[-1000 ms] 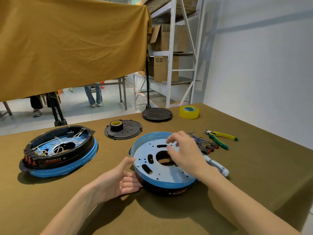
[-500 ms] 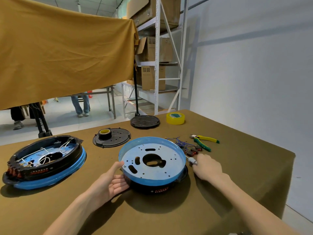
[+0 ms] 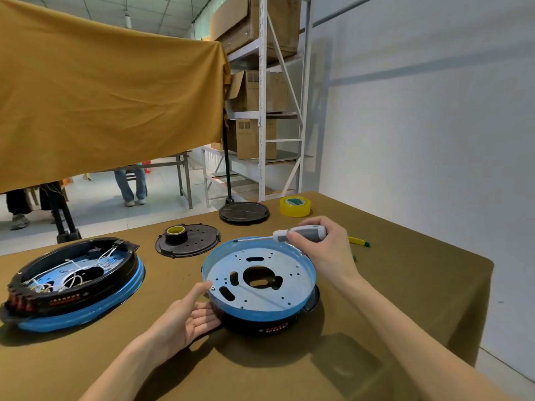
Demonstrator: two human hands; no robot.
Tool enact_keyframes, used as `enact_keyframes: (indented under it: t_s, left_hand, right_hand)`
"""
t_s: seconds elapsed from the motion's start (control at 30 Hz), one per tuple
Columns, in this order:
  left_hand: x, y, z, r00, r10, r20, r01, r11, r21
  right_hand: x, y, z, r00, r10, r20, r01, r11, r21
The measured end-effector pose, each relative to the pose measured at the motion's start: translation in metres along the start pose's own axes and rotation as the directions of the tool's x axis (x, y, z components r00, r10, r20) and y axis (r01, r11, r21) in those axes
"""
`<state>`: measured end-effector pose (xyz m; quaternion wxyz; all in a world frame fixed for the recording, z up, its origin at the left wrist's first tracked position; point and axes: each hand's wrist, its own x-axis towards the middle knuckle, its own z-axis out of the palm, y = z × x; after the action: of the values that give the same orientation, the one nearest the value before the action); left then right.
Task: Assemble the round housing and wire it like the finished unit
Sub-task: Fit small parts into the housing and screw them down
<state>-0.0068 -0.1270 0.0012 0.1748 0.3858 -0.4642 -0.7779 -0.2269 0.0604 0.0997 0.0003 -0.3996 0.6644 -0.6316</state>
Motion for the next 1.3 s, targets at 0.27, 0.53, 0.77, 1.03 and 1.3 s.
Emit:
enact_keyframes:
  t_s: [0.27, 0.53, 0.77, 1.03, 1.3]
  left_hand:
    - [-0.006, 0.002, -0.003, 0.998, -0.023, 0.057, 0.024, 1.0, -0.015]
    - [-0.012, 0.003, 0.0, 0.997, -0.003, 0.073, 0.004, 1.0, -0.012]
    - [-0.017, 0.003, 0.002, 0.998, 0.003, 0.066, -0.003, 1.0, -0.004]
    - [-0.015, 0.003, 0.002, 0.998, -0.008, 0.067, 0.009, 1.0, -0.011]
    - [-0.014, 0.004, 0.001, 0.998, -0.023, 0.065, 0.024, 1.0, -0.011]
  right_hand:
    - [-0.004, -0.019, 0.052, 0.999, 0.015, 0.048, -0.027, 0.965, 0.259]
    - [-0.015, -0.021, 0.067, 0.986, -0.115, 0.122, 0.098, 0.985, 0.144]
    - [-0.016, -0.024, 0.068, 0.979, -0.149, 0.139, 0.138, 0.986, 0.089]
    - [-0.017, -0.025, 0.069, 0.972, -0.156, 0.176, 0.155, 0.988, 0.023]
    - [-0.016, -0.025, 0.07, 0.966, -0.176, 0.188, 0.177, 0.984, 0.011]
